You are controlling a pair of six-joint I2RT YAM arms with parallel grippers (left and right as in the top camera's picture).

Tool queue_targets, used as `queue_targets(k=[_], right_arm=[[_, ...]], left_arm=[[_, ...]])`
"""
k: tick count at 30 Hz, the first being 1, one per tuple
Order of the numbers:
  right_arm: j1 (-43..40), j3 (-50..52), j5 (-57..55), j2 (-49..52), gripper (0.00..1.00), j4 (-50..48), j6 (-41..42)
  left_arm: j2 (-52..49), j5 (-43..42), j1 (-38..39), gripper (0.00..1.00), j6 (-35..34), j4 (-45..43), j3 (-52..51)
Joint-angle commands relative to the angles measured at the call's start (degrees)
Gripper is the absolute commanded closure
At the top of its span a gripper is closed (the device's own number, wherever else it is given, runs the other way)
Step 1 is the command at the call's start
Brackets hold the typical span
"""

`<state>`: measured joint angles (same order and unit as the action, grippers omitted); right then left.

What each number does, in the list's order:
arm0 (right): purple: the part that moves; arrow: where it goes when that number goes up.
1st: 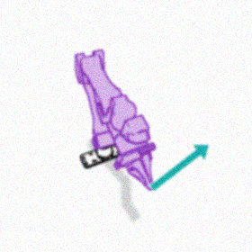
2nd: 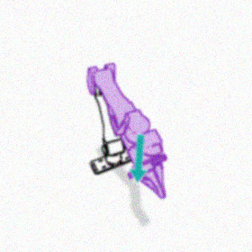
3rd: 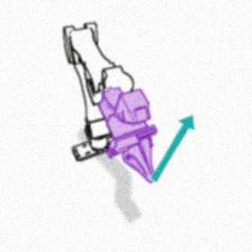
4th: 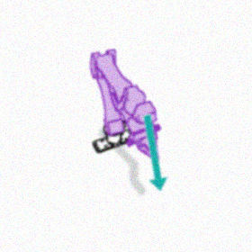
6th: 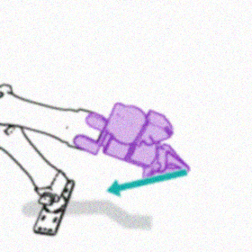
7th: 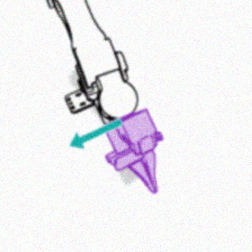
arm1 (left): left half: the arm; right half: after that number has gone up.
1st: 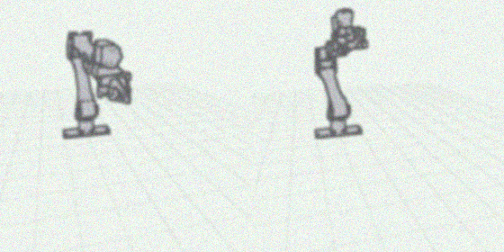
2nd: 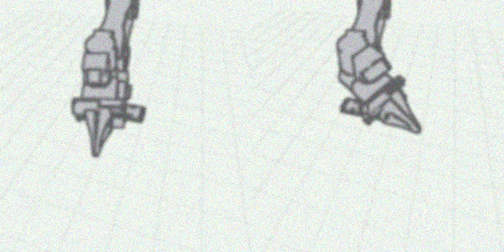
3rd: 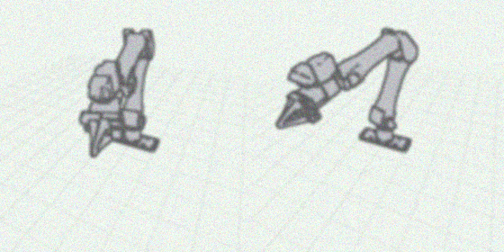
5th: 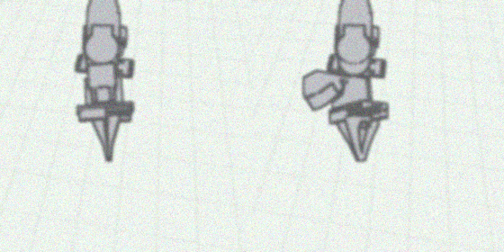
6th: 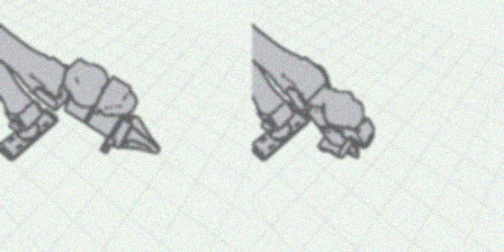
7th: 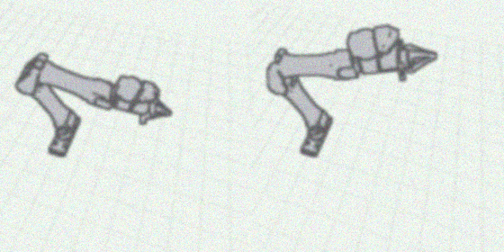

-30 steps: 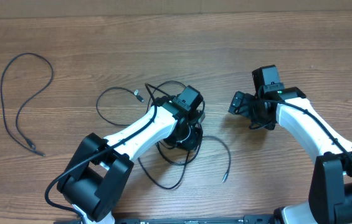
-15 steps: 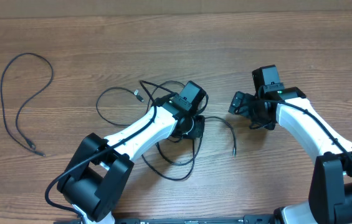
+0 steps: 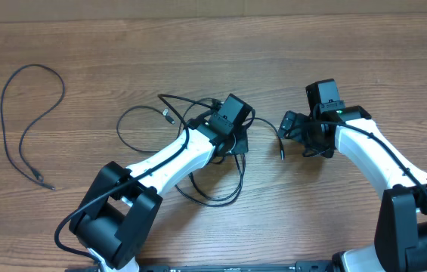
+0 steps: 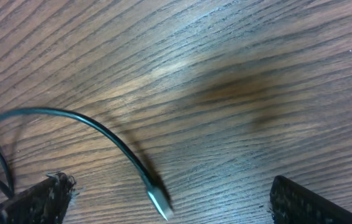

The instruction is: Untangle cables

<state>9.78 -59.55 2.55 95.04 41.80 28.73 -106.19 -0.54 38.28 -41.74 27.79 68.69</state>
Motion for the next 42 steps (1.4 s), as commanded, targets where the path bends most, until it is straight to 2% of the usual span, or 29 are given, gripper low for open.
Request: queue_targets(k=[1,8,15,16,17,18,21,24,25,29,31,38,40,42], right_arm=[[0.0,0.3,-0.5,0.2,0.0,-0.1,0.4],[0.0,0.3,-0.5,0.2,0.0,-0.1,0.4],[0.0,0.3,-0.5,0.2,0.0,-0.1,0.4],[0.0,0.3,-0.5,0.2,0.0,-0.1,0.4],[0.0,0.3,-0.5,0.2,0.0,-0.2,0.4],[0.0,0.3,-0.5,0.2,0.0,-0.1,0.4],[0.0,0.3,-0.5,0.2,0.0,-0.1,0.4],[0.0,0.3,-0.5,0.2,0.0,-0.1,0.4],[0.0,0.3,-0.5,0.2,0.0,-0.1,0.4],[0.0,0.3,-0.5,0.2,0.0,-0.1,0.4],[0.0,0.3,-0.5,0.2,0.0,-0.1,0.4],[0.0,0.3,-0.5,0.2,0.0,-0.1,0.4],[0.0,0.3,-0.5,0.2,0.0,-0.1,0.4],[0.0,0.3,-0.5,0.2,0.0,-0.1,0.4]], left_arm=[[-0.2,6.1,0.4,0.96,-4.6,-0.5,0.0],[-0.2,7.4,0.3,0.96,-6.1,-6.4,0.0],[-0.2,13.6,0.3,0.95,-6.1,-7.6,0.0],[-0.2,13.6,0.3,0.78,-6.1,-8.0,0.0],[-0.2,13.6,0.4,0.53,-6.1,-8.4,0.0],[-0.2,12.9,0.4,0.39,-6.1,-8.6,0.0],[-0.2,8.2,0.4,0.22,-6.0,-8.0,0.0],[-0.2,1.6,0.5,0.12,-6.1,-5.2,0.0],[-0.2,-0.6,0.6,0.04,-6.1,-4.0,0.0],[-0.2,-3.9,2.0,0.04,-6.1,-0.8,0.0],[-0.3,-3.0,3.2,0.0,-6.1,0.2,0.0],[-2.2,4.3,7.1,0.01,-7.9,-0.2,0.0],[-3.3,6.2,7.5,0.08,-9.9,-0.2,0.0],[-5.0,6.7,7.5,0.25,-12.0,-0.6,0.0]])
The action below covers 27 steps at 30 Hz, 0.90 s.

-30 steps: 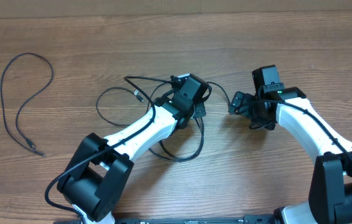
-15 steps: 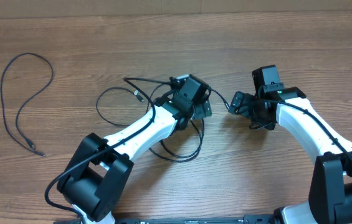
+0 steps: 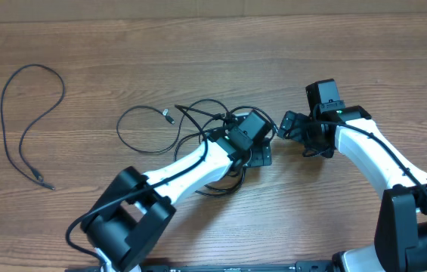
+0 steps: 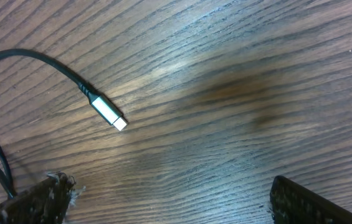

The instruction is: Untangle cables

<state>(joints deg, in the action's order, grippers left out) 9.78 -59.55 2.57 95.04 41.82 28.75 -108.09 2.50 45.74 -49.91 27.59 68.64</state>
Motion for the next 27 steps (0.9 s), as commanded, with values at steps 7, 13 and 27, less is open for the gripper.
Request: queue_targets(k=[7,13,27], right_arm=[[0.0,0.3,-0.6,0.2,0.0,-0.2,0.4],[0.0,0.3,-0.6,0.2,0.0,-0.2,0.4],[0.0,0.3,-0.6,0.2,0.0,-0.2,0.4]], left_arm=[[-9.8,2.3,0.0,0.68,-4.3,-5.3,0.1],[-9.0,-0.3,-0.3,0.96,1.2,-4.7,0.6],[22.1,-6.9,-2.5,0.96,21.4,1.1,1.8]])
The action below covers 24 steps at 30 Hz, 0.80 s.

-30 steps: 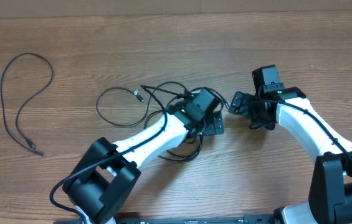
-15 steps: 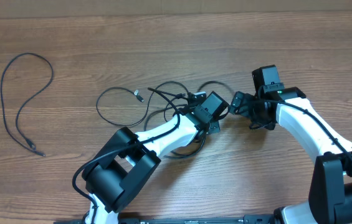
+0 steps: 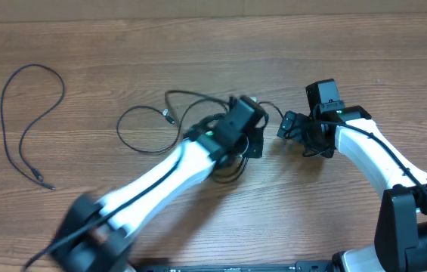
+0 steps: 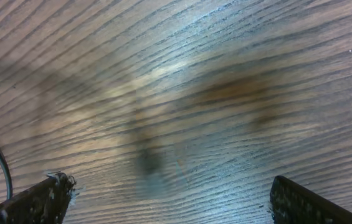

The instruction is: Untangle cables

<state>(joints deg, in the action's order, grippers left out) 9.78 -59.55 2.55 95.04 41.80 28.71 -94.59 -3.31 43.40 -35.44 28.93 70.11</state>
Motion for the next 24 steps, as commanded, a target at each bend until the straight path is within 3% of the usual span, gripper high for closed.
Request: queue_targets(k=[1,5,10,13,19,24], right_arm=[[0.0,0.3,-0.5,0.2,0.0,-0.1,0.5],[0.0,0.3,-0.5,0.2,0.0,-0.1,0.5],[0.0,0.3,-0.5,0.2,0.0,-0.1,0.5],[0.0,0.3,-0.5,0.2,0.0,-0.1,0.5],[0.0,0.3,-0.5,0.2,0.0,-0.1,0.5],[0.0,0.3,-0.5,0.2,0.0,-0.1,0.4]], left_arm=[[11.1,-0.8,-0.3,0.96,7.6,-0.3,0.3],[22.0,2.8,-0.5,0.95,9.1,-0.2,0.3],[28.1,4.0,-0.5,0.96,10.7,2.1,0.3],[29.5,3.9,-0.5,0.92,10.6,5.7,0.3],[28.3,6.8,-0.5,0.96,10.6,15.4,0.3],[25.2,8.2,-0.5,0.96,10.6,17.0,0.2]])
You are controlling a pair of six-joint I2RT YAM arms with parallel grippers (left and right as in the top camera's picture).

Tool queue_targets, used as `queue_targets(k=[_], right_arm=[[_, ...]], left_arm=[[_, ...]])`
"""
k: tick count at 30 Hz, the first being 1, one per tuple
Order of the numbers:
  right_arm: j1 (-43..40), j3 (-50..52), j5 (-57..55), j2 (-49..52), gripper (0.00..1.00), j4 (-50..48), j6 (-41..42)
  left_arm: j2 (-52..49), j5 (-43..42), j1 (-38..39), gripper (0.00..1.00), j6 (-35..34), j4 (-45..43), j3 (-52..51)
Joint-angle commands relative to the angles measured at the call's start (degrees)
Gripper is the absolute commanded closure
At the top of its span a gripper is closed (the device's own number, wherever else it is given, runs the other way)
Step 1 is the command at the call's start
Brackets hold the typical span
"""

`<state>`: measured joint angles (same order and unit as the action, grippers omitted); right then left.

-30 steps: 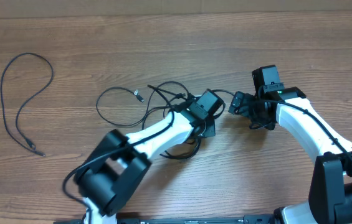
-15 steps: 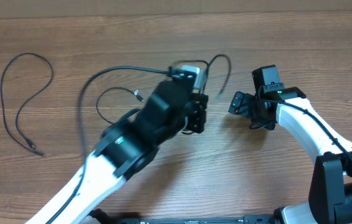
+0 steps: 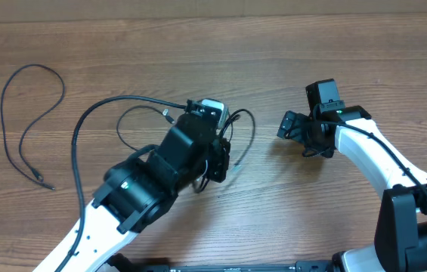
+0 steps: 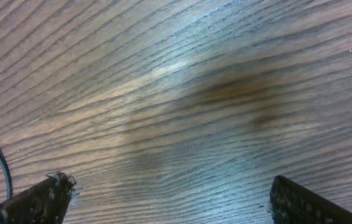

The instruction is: Untangle cables

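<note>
The tangle of thin black cables [image 3: 169, 117] lies left of the table's middle, with one loop [image 3: 249, 128] running down into my left gripper [image 3: 218, 160]. That gripper is raised towards the camera and its jaws are hidden under the wrist; the strands hang from it. My right gripper [image 3: 289, 128] stands open low over bare wood to the right of the tangle. In the right wrist view its gripper [image 4: 169, 208] has nothing between the fingers [image 4: 38, 199], and only a short arc of cable [image 4: 1, 165] shows at the left edge.
A separate black cable [image 3: 28, 113] lies in a long curl at the far left. A dark lead [image 3: 92, 121] arcs from the left arm's base to its wrist. The wooden table [image 3: 311, 60] runs out to a back edge at the top.
My left arm has pulled back to the left and risen, taking the strands with it. The loops under its wrist are off the table. The right arm has not moved.
My left gripper was down on the tangle, with a cable's plug end lying under my open right gripper. Then it was further right and the silver plug lay in the right wrist view. Later the plug was gone from there, and now the left gripper holds strands up at the left.
</note>
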<state>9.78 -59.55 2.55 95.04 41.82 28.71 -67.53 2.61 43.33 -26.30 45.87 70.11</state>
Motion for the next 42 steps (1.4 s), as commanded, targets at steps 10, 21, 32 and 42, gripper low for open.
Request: queue_targets(k=[10,21,32,42], right_arm=[[0.0,0.3,-0.5,0.2,0.0,-0.2,0.4],[0.0,0.3,-0.5,0.2,0.0,-0.2,0.5],[0.0,0.3,-0.5,0.2,0.0,-0.2,0.5],[0.0,0.3,-0.5,0.2,0.0,-0.2,0.5]], left_arm=[[-6.0,1.9,-0.6,0.96,1.5,0.5,0.2],[-6.1,2.5,-0.6,0.96,1.5,1.9,0.2],[-6.1,2.5,-0.6,0.96,1.5,2.3,0.2],[-6.0,5.1,-0.7,0.96,0.2,1.9,0.2]])
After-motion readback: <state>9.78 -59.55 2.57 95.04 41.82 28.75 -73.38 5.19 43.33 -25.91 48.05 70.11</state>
